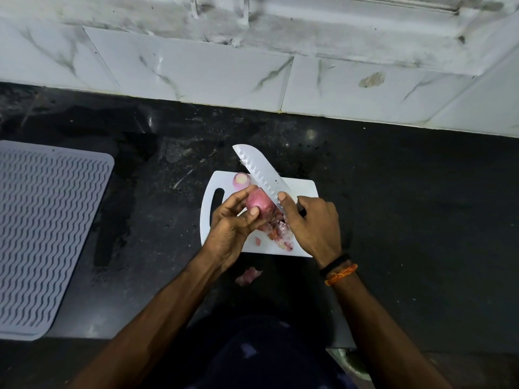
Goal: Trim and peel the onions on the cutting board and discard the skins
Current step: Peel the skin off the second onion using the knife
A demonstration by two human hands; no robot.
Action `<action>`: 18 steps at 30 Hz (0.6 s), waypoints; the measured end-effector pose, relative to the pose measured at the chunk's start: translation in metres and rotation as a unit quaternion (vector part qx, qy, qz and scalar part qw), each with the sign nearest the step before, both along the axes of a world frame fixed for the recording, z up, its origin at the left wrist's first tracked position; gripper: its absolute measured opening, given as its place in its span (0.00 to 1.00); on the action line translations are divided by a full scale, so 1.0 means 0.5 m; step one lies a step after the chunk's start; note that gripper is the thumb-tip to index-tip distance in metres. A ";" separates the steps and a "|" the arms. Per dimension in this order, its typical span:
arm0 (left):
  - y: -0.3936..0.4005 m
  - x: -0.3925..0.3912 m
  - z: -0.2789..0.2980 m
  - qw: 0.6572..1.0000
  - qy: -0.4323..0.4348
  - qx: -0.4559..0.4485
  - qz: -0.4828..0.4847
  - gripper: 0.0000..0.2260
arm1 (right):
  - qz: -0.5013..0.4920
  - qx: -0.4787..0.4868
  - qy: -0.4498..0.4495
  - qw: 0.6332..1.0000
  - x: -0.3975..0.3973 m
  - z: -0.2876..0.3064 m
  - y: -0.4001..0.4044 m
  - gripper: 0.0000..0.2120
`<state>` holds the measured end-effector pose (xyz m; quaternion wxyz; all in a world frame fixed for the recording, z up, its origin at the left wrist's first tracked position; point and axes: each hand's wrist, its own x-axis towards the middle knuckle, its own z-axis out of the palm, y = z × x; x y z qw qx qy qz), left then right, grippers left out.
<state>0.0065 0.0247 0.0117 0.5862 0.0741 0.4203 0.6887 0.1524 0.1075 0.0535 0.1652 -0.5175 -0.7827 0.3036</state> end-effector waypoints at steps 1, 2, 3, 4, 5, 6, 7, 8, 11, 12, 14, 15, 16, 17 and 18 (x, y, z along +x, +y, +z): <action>-0.001 0.000 0.001 1.000 0.003 0.000 -0.001 0.24 | 0.004 0.001 0.002 1.000 0.001 -0.003 0.000 0.25; -0.002 -0.001 0.002 1.000 0.005 0.000 -0.002 0.24 | 0.006 0.002 0.007 1.000 0.001 -0.005 -0.001 0.25; -0.003 -0.001 0.002 1.000 0.008 0.001 -0.004 0.23 | 0.006 0.003 0.012 1.000 0.002 -0.007 0.001 0.26; -0.003 -0.001 0.002 1.000 0.013 0.000 -0.005 0.23 | 0.006 0.003 0.015 1.000 0.003 -0.009 0.002 0.27; -0.004 -0.001 0.002 1.000 0.018 -0.001 -0.008 0.23 | 0.006 0.001 0.017 1.000 0.003 -0.009 0.003 0.27; -0.003 -0.001 0.002 1.000 0.024 -0.002 -0.011 0.23 | 0.003 0.003 0.017 1.000 0.003 -0.009 0.004 0.27; -0.003 0.000 0.002 0.999 0.029 -0.003 -0.014 0.23 | -0.001 0.008 0.013 1.000 0.003 -0.008 0.004 0.26; -0.003 0.000 0.002 0.999 0.032 -0.003 -0.015 0.24 | -0.007 0.014 0.008 1.000 0.002 -0.007 0.004 0.26; -0.002 0.003 0.007 0.999 0.038 -0.004 -0.015 0.24 | -0.019 0.031 -0.001 0.999 -0.004 -0.007 0.003 0.26; -0.001 0.003 0.009 0.999 0.041 -0.005 -0.016 0.24 | -0.023 0.035 -0.003 0.999 -0.006 -0.007 0.002 0.26; 0.000 0.003 0.014 0.999 0.045 -0.005 -0.018 0.24 | -0.030 0.045 -0.016 0.998 -0.010 -0.009 -0.001 0.30; 0.000 0.003 0.016 0.999 0.047 -0.005 -0.019 0.24 | -0.030 0.050 -0.022 0.998 -0.012 -0.009 -0.002 0.32; 0.000 0.003 0.016 0.999 0.050 -0.007 -0.018 0.24 | -0.028 0.052 -0.025 0.998 -0.013 -0.008 -0.002 0.33; -0.001 0.004 0.016 0.998 0.054 -0.008 -0.018 0.24 | -0.024 0.051 -0.025 0.998 -0.012 -0.006 -0.001 0.33; -0.001 0.004 0.015 0.998 0.058 -0.010 -0.017 0.24 | -0.018 0.046 -0.024 0.998 -0.010 -0.005 0.001 0.33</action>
